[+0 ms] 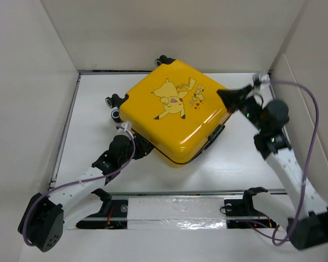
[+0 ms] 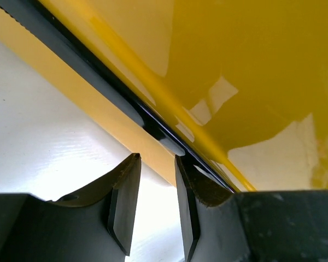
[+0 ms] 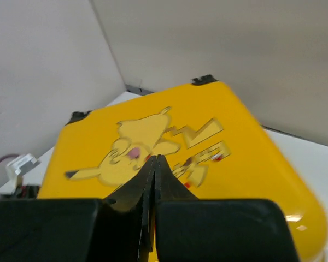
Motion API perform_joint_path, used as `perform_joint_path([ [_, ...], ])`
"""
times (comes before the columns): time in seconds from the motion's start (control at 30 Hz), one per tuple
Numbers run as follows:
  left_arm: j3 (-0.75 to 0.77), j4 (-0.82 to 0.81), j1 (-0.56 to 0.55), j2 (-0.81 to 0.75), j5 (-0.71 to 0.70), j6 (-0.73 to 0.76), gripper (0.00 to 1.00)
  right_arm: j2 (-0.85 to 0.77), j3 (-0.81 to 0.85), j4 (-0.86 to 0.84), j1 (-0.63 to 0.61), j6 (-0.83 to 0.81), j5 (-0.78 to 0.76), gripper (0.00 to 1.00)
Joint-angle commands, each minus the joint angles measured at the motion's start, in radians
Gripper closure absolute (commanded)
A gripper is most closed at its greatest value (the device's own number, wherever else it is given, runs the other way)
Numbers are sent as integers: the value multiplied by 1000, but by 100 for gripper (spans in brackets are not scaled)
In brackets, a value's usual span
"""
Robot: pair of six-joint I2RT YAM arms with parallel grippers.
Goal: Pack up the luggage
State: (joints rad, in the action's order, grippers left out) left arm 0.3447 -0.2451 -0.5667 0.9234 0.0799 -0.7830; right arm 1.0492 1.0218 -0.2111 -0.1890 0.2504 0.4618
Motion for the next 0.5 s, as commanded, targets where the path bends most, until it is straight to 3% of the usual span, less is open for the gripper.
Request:
perform_joint_path([
  [0.0, 94, -206, 5, -46, 17, -18, 70, -275, -414, -122, -139, 3, -161, 100],
  [0.07, 102, -174, 5, -52, 12, -3, 70, -491, -569, -114, -211, 19, -271, 100],
  [0.1, 99, -163, 5, -57, 3, 2, 70, -550, -621, -27, -223, 27, -355, 100],
  [0.2, 82, -146, 5, -75, -6, 7, 70, -699, -744, 83, -233, 23, -341, 85],
  [0.23, 77, -145, 5, -80, -6, 2, 70, -715, -787, 75, -233, 24, -301, 71],
  [0.3, 73, -149, 5, -84, 3, -7, 70, -727, -812, 71, -233, 33, -235, 60],
  [0.47, 100, -140, 5, -86, 3, -4, 70, -641, -842, 13, -254, 6, -221, 57],
])
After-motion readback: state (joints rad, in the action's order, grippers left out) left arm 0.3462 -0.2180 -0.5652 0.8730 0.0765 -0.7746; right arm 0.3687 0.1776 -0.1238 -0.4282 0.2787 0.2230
